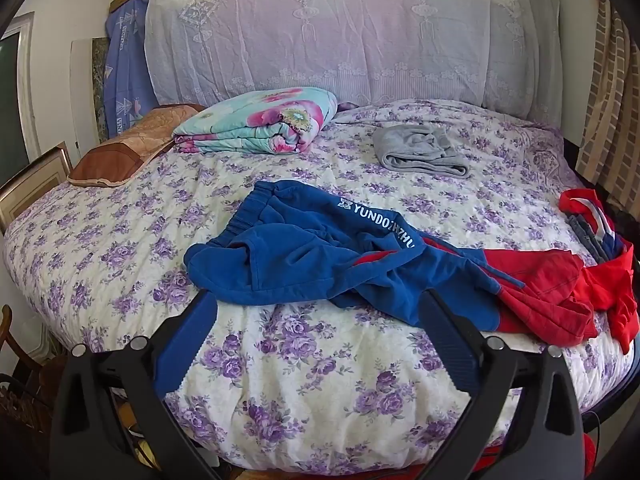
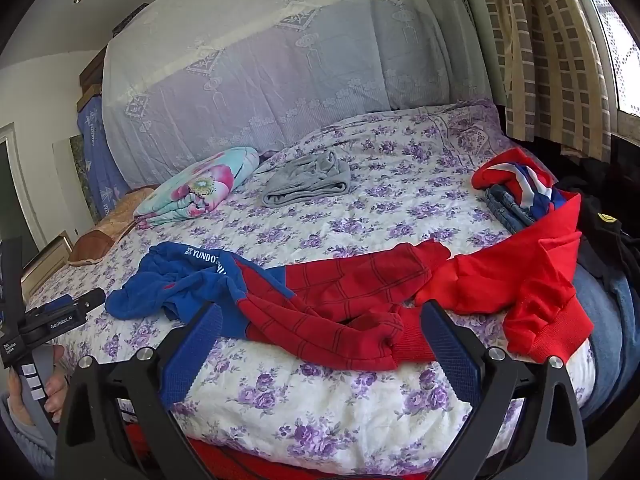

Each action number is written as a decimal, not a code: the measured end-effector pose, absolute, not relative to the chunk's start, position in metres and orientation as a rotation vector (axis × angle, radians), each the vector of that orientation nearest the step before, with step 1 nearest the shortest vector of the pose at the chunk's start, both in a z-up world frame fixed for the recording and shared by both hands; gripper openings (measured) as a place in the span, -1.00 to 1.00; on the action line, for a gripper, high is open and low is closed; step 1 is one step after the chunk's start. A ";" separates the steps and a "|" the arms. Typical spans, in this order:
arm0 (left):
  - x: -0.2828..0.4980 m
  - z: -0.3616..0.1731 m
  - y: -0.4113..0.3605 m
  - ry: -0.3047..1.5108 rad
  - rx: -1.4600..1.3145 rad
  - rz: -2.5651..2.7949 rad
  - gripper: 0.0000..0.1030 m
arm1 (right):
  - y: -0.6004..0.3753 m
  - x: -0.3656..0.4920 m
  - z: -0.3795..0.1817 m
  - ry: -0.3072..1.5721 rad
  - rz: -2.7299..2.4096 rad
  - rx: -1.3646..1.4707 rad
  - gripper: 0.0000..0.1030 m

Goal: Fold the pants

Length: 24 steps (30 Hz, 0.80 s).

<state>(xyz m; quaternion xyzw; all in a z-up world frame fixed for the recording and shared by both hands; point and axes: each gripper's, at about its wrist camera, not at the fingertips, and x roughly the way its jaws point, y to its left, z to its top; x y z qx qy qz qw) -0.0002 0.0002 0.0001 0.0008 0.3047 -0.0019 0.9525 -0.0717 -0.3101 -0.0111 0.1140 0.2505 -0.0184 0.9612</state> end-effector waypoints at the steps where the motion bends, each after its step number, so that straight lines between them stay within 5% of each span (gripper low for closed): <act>1: 0.000 0.000 0.000 0.619 0.002 -0.004 0.91 | -0.310 -0.072 -0.011 0.507 -0.037 0.231 0.93; 17: 0.003 -0.002 0.002 0.629 -0.006 -0.009 0.91 | -0.313 -0.072 -0.012 0.500 -0.021 0.244 0.93; 24: 0.015 -0.007 0.035 0.615 -0.085 0.019 0.91 | -0.373 -0.063 -0.027 0.462 0.111 0.534 0.93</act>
